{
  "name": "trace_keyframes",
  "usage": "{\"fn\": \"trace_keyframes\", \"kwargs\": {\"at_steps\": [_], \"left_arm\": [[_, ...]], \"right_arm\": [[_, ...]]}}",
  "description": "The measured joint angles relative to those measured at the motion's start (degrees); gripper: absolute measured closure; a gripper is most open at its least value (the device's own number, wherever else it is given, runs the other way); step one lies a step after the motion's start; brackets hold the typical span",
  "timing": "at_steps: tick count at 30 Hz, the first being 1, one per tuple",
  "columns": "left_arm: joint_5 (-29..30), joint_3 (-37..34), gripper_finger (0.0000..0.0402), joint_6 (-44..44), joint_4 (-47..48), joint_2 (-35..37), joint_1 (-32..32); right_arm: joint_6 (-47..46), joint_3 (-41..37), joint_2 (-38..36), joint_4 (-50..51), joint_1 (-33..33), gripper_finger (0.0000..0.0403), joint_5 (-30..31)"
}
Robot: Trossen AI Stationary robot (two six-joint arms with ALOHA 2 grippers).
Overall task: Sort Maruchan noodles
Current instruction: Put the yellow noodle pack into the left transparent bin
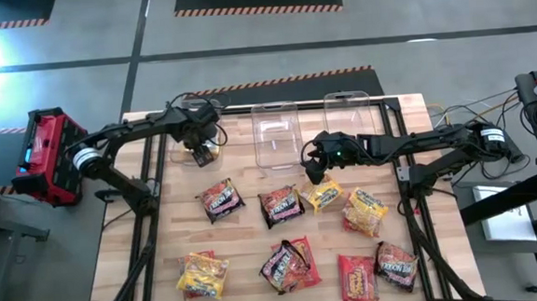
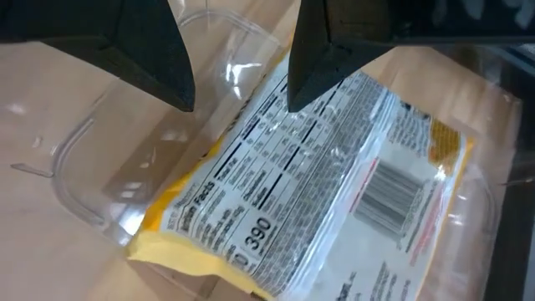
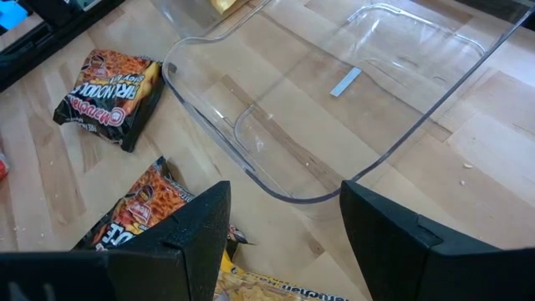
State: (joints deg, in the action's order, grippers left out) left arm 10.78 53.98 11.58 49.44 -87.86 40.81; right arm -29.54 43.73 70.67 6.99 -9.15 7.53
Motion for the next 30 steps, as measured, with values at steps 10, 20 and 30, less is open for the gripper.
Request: {"fn": "trace_keyframes", "kwargs": {"at_steps": [10,20,30], "left_arm": [[-4.17,0.04,0.0228,-2.73,-1.60,-3.08,0.00],[0.65,3.99,0.0228,-1.65,1.32,-3.44,0.13],[0.01,8.38,0.0228,-9.51,9.02,-2.73,-0.79]], "right_arm": [[0.00,0.00,0.00,0.01,0.01,0.0188,0.00],[0.00,0.00,0.00,0.02,0.00,0.0188,0.00],[0.00,0.00,0.00,0.00,0.01,0.0188,0.00]]}}
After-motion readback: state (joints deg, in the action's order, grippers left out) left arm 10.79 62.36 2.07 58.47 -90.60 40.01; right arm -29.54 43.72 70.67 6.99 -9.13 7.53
